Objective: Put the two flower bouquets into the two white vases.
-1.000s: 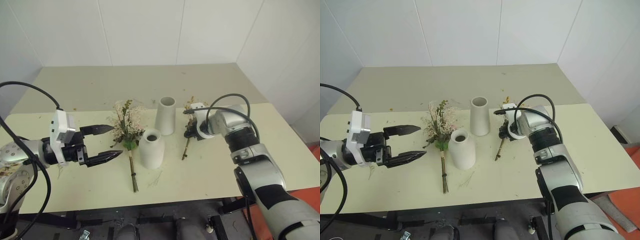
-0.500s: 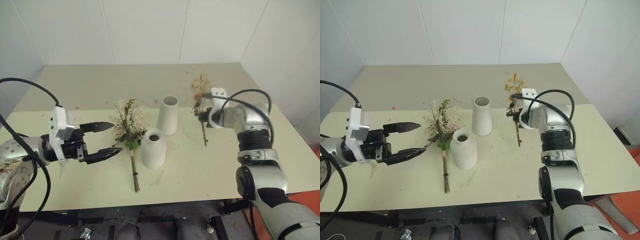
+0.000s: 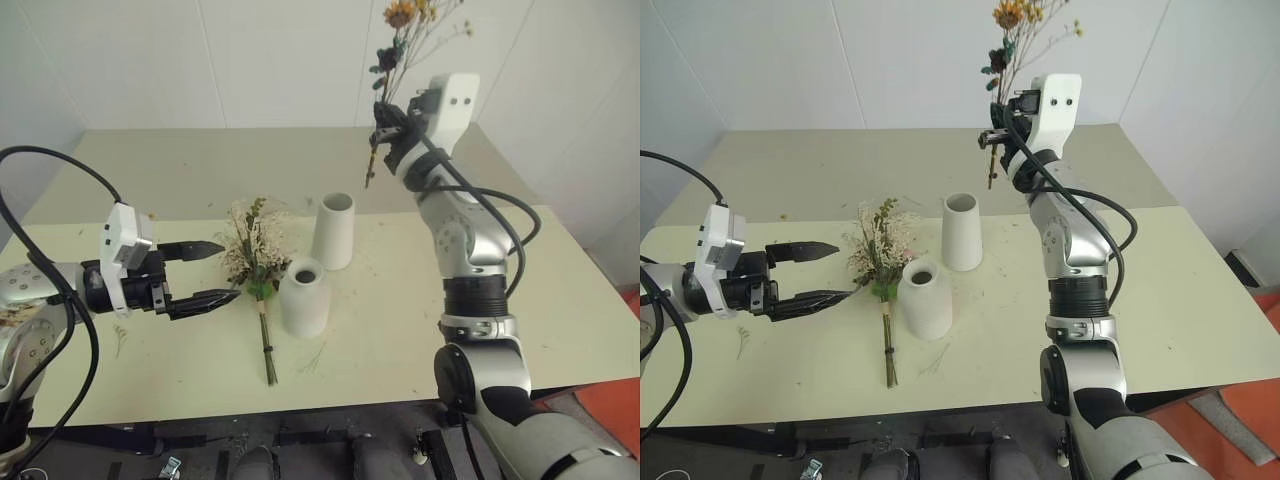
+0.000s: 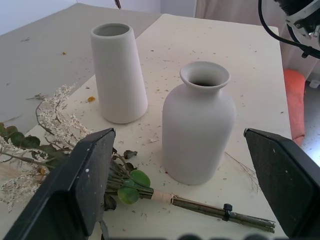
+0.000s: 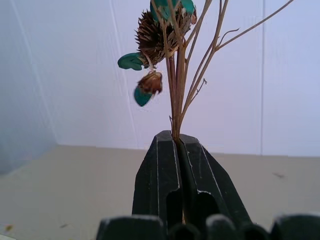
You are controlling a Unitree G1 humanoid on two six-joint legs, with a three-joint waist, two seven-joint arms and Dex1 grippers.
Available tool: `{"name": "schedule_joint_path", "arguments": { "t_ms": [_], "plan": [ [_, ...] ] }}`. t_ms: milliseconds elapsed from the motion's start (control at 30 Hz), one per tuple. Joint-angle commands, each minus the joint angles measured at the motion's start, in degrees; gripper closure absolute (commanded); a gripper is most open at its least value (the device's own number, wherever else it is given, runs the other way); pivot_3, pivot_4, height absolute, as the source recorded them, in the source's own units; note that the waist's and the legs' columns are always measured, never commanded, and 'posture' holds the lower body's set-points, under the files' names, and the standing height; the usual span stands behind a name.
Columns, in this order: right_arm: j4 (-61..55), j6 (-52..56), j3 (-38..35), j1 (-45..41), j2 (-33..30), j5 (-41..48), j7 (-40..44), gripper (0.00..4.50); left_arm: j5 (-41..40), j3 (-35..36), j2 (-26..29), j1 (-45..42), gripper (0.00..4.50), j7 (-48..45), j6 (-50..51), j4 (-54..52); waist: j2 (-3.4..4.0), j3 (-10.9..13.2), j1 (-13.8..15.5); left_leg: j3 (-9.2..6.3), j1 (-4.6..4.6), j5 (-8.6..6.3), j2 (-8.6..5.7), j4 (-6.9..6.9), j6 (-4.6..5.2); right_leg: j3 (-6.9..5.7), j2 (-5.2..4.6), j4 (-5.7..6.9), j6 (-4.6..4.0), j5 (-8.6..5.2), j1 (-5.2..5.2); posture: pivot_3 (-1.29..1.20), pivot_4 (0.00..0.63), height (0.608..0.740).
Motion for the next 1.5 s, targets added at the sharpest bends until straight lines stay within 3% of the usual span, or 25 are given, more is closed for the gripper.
{"name": "schedule_joint_path", "arguments": {
  "t_ms": [33, 467, 600, 800, 933, 1067, 1200, 1367, 1500],
  "plan": [
    [-2.60, -3.85, 1.05, -0.73, 1.57, 1.56, 1.04, 4.47, -0.63, 0.99, 1.01, -0.84, 0.00, -0.11, 0.15, -1.18, 0.00, 0.00, 0.04, 0.00, 0.00, 0.00, 0.00, 0.00, 0.00, 0.00, 0.00, 0.00, 0.00, 0.00, 0.00, 0.00, 0.150, 0.740],
    [-3.73, -5.40, 6.59, 7.81, 3.12, -0.59, 3.75, 4.47, -0.89, 2.03, 1.26, 0.11, 0.00, 0.36, 0.52, -2.23, 0.01, 0.00, 0.08, 0.00, 0.00, 0.01, 0.00, -0.01, -0.01, -0.01, -0.01, 0.01, -0.01, 0.00, -0.03, 0.00, 0.150, 0.740],
    [-4.28, -5.27, 7.73, 10.60, 2.21, -0.72, 5.30, 3.45, -0.94, 2.05, 1.25, 0.11, 0.00, 0.39, 0.54, -2.28, 0.01, 0.00, 0.07, 0.01, 0.00, 0.01, 0.00, -0.01, -0.02, 0.00, -0.01, 0.01, -0.01, 0.00, -0.03, 0.00, 0.150, 0.740],
    [-9.85, -4.70, 9.38, 16.99, -0.29, -0.80, 7.77, 1.30, -0.25, 1.53, 1.68, -0.34, 0.00, -0.06, 0.21, -1.31, 0.01, 0.00, 0.11, 0.00, -0.01, 0.01, 0.00, -0.01, -0.01, -0.01, -0.01, 0.00, -0.01, 0.00, -0.03, 0.00, 0.150, 0.740],
    [-15.92, -0.61, 9.50, 21.69, -5.42, 0.29, 11.00, 0.03, 0.94, 0.26, 2.84, -0.46, 0.00, 1.78, 2.42, -1.13, 0.00, 0.00, 0.40, 0.00, -0.01, 0.01, -0.01, 0.00, -0.01, 0.00, -0.01, 0.00, -0.01, -0.01, -0.03, 0.00, 0.150, 0.740],
    [-21.63, 5.92, 8.12, 24.45, -13.56, 2.97, 16.01, 0.03, 3.20, -7.50, 7.36, -3.70, 0.00, 8.49, 15.65, -3.08, 0.00, 0.00, 0.80, 0.00, 0.02, 0.01, -0.02, 0.01, -0.01, 0.00, -0.01, -0.02, 0.00, -0.01, -0.01, 0.00, 0.150, 0.740],
    [-24.07, 8.40, 6.25, 24.90, -19.32, 5.35, 19.71, 0.03, 3.30, -15.21, 7.58, -10.28, 0.00, 13.43, 28.24, -3.67, -0.01, 0.00, 1.18, 0.00, 0.02, 0.01, -0.03, 0.01, -0.01, 0.01, 0.03, 0.00, 0.01, -0.02, 0.00, 0.00, 0.150, 0.740],
    [-25.07, 8.91, 5.10, 24.27, -22.88, 7.12, 22.19, 0.03, 4.19, -21.49, 3.51, -18.33, 0.00, 17.27, 36.47, -1.60, -0.01, 0.01, 1.45, 0.00, 0.01, 0.01, -0.03, 0.02, -0.01, 0.02, 0.05, -0.01, 0.01, -0.02, 0.00, 0.00, 0.150, 0.740],
    [-27.56, 10.63, 3.71, 24.75, -26.83, 12.66, 28.76, 0.03, 6.27, -27.70, -1.79, -25.96, 0.00, 21.56, 44.16, 2.29, -0.01, 0.01, 1.78, -0.02, 0.00, 0.01, -0.06, 0.05, -0.01, 0.02, 0.05, -0.02, 0.01, -0.02, 0.02, 0.00, 0.150, 0.740]
  ]
}}
